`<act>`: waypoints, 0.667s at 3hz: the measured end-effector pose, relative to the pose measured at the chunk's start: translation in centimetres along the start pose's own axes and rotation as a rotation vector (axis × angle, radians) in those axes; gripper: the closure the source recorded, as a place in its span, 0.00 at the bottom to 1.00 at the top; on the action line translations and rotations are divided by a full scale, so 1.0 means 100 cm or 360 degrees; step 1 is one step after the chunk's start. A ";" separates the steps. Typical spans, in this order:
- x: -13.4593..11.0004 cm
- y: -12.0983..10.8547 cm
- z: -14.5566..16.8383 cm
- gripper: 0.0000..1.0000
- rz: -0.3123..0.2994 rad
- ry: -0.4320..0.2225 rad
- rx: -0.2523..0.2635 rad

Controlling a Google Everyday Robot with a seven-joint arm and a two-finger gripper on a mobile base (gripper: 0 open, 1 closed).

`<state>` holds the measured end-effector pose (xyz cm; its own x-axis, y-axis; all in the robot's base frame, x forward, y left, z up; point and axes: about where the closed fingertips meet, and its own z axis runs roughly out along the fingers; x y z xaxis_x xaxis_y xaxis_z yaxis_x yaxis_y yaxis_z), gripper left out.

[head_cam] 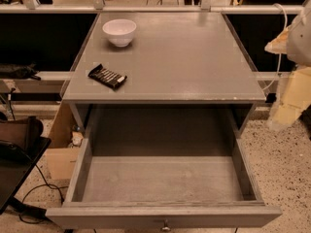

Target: Close top drawer

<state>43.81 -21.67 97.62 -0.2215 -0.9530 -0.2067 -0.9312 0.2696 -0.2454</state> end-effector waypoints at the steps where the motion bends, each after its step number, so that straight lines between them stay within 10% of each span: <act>1: 0.000 0.000 0.000 0.00 0.0000 0.0000 0.0000; 2: -0.009 0.004 0.024 0.00 -0.0040 -0.0052 -0.0018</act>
Offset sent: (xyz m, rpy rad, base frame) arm 0.0153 0.0346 -0.0637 0.0707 0.0159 0.0938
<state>44.37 -20.35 95.48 -0.1889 -0.9544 -0.2313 -0.9396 0.2441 -0.2401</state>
